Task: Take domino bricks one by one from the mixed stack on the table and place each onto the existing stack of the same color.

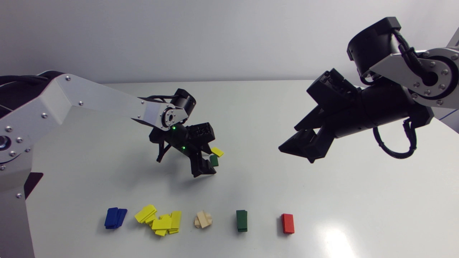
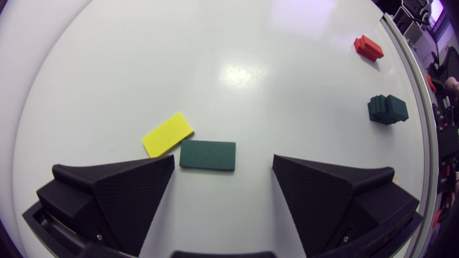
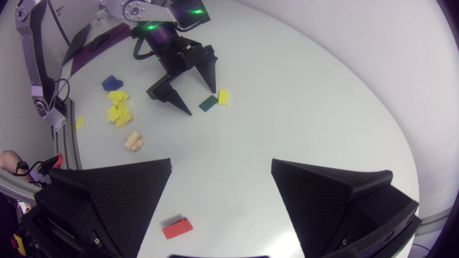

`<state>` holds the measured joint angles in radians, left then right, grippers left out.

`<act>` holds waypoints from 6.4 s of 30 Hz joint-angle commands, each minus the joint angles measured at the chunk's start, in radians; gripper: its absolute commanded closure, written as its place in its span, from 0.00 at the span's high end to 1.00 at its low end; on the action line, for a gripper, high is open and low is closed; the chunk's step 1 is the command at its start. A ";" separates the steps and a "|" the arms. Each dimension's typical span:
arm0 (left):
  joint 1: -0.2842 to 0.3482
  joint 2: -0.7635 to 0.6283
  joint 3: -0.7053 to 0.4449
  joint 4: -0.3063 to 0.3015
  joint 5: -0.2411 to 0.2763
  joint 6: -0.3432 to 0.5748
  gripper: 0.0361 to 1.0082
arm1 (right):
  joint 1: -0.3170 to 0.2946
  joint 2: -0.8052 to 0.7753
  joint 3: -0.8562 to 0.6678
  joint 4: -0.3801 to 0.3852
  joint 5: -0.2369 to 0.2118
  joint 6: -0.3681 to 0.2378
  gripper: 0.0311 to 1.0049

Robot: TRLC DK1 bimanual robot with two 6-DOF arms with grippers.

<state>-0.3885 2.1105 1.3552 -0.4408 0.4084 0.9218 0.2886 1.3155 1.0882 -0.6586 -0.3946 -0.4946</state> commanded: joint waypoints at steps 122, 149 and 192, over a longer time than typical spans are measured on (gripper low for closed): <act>-0.451 -0.468 -0.404 0.036 -0.092 -0.351 0.19 | -0.098 -0.226 -0.243 0.050 -0.105 -0.022 0.97; -0.461 -0.388 -0.407 0.067 -0.092 -0.347 0.19 | -0.100 -0.234 -0.249 0.057 -0.107 -0.018 0.97; -0.440 -0.326 -0.349 0.068 -0.092 -0.325 0.22 | -0.118 -0.217 -0.254 0.071 -0.119 -0.025 0.97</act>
<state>-0.8330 1.7599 0.9859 -0.3763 0.3164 0.6010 0.1802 1.0893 0.8635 -0.5983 -0.5022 -0.5167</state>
